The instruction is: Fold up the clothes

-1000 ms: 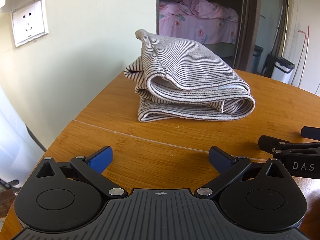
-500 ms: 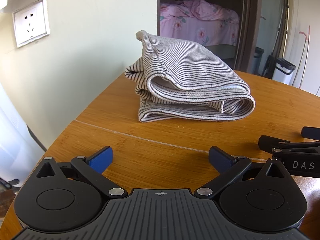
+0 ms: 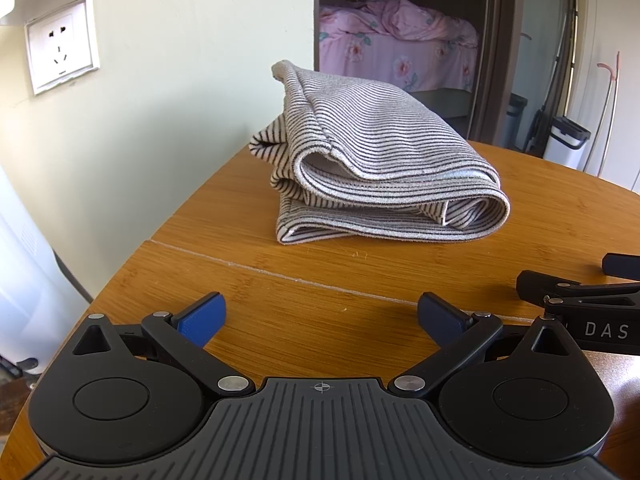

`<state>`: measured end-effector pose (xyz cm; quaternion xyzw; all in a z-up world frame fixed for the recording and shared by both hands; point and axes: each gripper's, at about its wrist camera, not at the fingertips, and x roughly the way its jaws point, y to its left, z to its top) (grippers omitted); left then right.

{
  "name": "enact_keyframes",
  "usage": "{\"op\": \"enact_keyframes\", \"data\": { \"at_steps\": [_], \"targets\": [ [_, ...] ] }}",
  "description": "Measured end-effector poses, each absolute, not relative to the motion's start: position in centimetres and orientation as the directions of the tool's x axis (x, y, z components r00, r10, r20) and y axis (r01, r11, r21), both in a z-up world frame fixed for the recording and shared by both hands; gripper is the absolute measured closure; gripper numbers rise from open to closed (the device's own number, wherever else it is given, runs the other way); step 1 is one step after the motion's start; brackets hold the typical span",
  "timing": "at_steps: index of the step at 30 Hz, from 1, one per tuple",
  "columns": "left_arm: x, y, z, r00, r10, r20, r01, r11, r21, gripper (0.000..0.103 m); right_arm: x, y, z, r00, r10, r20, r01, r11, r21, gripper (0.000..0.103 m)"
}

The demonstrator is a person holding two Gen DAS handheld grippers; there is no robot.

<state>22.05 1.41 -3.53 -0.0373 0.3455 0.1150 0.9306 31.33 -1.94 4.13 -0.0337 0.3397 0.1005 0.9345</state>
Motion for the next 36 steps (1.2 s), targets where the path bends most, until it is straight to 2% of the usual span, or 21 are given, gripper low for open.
{"op": "enact_keyframes", "data": {
  "at_steps": [36],
  "targets": [
    [21.98, 1.47, -3.50, 0.736, 0.184, -0.652, -0.237, 0.972, 0.007, 0.000, 30.78, -1.64, 4.13, 0.748, 0.171, -0.641, -0.219, 0.976, 0.005, 0.000]
  ]
}}
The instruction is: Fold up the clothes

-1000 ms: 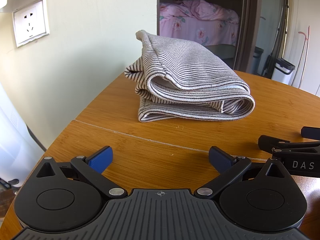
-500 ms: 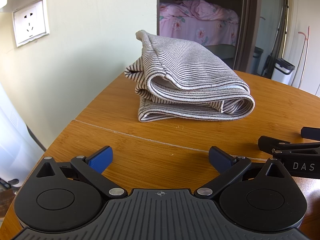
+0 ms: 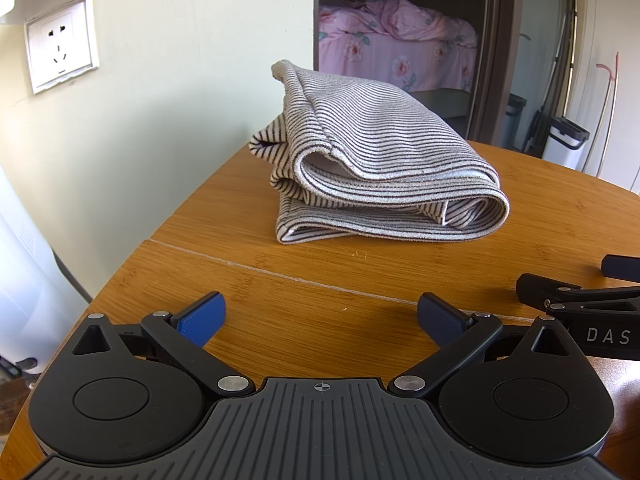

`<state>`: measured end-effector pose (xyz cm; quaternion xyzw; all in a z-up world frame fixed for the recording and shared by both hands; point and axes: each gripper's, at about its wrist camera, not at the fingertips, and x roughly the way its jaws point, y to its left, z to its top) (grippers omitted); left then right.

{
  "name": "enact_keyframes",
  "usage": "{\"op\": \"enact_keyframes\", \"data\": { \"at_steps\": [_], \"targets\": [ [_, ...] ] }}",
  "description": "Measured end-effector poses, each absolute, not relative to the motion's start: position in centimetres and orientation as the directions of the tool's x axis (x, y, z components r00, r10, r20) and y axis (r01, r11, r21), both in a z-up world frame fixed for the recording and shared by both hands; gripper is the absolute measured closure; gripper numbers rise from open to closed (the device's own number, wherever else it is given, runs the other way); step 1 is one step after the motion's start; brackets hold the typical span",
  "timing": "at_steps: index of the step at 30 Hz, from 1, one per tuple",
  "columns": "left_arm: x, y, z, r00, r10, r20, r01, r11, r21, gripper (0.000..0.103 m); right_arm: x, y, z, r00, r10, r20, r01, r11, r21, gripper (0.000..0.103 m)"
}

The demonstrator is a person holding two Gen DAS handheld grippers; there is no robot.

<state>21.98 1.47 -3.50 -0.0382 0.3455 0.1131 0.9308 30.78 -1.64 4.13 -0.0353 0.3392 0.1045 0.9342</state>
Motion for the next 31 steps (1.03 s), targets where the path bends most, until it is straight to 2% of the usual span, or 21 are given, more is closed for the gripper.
{"op": "enact_keyframes", "data": {
  "at_steps": [31],
  "targets": [
    [21.73, 1.54, -3.37, 0.742, 0.169, -0.649, -0.230, 0.973, -0.010, 0.000, 30.59, -1.94, 4.07, 0.748, 0.173, -0.641, -0.220, 0.975, 0.006, 0.000]
  ]
}}
